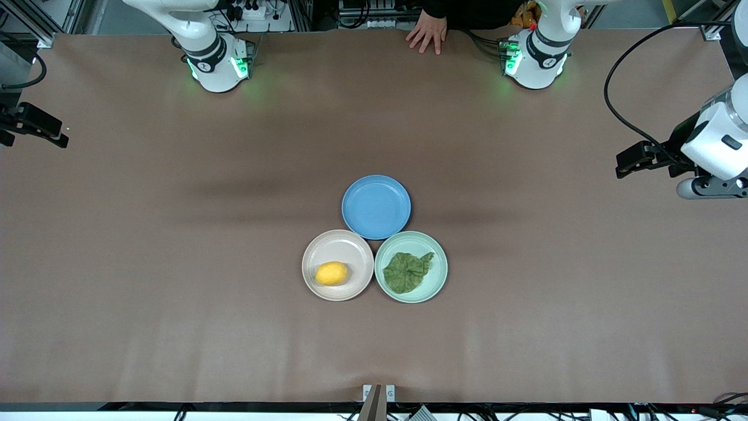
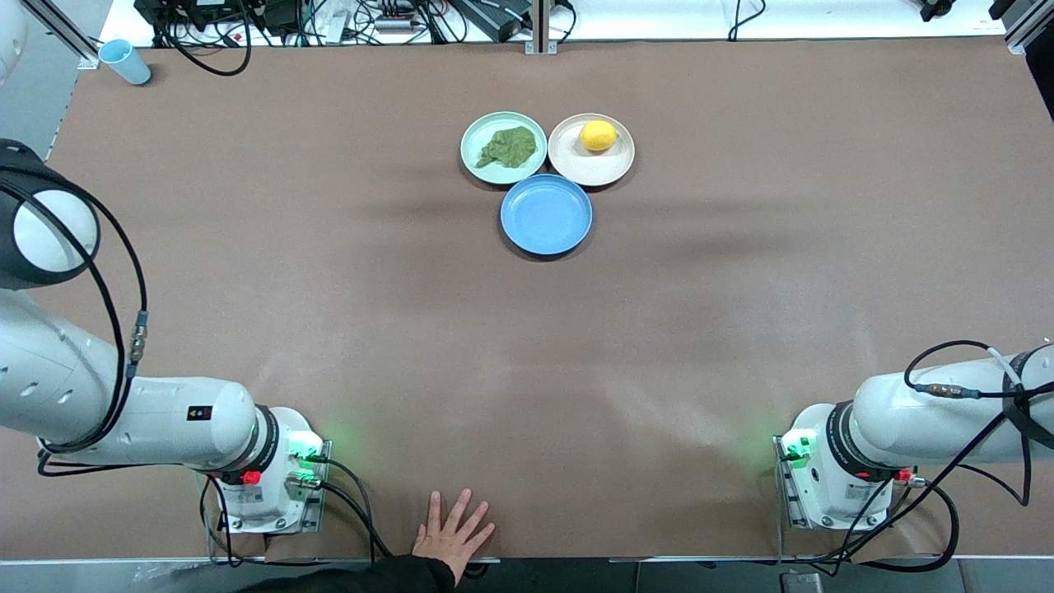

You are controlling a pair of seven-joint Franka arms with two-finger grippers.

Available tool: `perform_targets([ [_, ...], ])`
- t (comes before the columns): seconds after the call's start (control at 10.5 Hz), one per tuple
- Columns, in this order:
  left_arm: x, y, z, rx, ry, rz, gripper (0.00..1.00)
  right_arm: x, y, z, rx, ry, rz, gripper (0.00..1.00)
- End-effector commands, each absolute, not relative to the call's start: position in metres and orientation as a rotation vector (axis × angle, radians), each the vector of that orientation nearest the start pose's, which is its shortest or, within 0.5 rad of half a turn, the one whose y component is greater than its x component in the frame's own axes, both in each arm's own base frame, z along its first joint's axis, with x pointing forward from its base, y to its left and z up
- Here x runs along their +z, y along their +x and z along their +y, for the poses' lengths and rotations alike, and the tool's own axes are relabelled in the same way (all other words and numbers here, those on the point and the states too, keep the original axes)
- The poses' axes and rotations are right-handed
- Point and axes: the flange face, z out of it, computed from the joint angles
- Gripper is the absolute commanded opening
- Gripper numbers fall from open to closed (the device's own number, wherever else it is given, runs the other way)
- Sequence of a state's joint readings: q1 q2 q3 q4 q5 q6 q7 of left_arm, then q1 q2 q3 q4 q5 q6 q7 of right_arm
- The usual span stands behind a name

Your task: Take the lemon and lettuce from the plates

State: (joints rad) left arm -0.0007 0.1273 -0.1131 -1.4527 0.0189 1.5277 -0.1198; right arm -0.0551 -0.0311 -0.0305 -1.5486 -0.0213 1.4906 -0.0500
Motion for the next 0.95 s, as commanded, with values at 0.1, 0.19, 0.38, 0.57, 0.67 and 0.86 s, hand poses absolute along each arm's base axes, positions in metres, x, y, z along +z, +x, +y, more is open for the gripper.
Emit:
perform_targets([
  [0.1,0.607,0.582,-0.06,0.09,-3.146,0.009,1.0,0.651,0.537,-0.043,0.02,-3.175,0.048,1.0],
  [0.19,0.606,0.582,-0.06,0.092,-3.146,0.009,1.0,0.651,0.537,-0.045,0.022,-3.172,0.055,1.0],
  [0.38,0.605,0.582,-0.06,0.094,-3.145,0.011,1.0,0.651,0.538,-0.043,0.017,-3.171,0.047,1.0],
  [0.57,0.603,0.583,-0.059,0.099,-3.145,0.011,1.0,0.651,0.539,-0.045,0.008,-3.172,0.055,1.0],
  [0.67,0.603,0.583,-0.059,0.099,-3.145,0.009,1.0,0.644,0.544,-0.051,0.018,-3.171,0.059,1.0],
  [0.86,0.604,0.583,-0.061,0.097,-3.146,0.014,1.0,0.612,0.56,-0.05,0.115,-3.168,0.041,1.0],
])
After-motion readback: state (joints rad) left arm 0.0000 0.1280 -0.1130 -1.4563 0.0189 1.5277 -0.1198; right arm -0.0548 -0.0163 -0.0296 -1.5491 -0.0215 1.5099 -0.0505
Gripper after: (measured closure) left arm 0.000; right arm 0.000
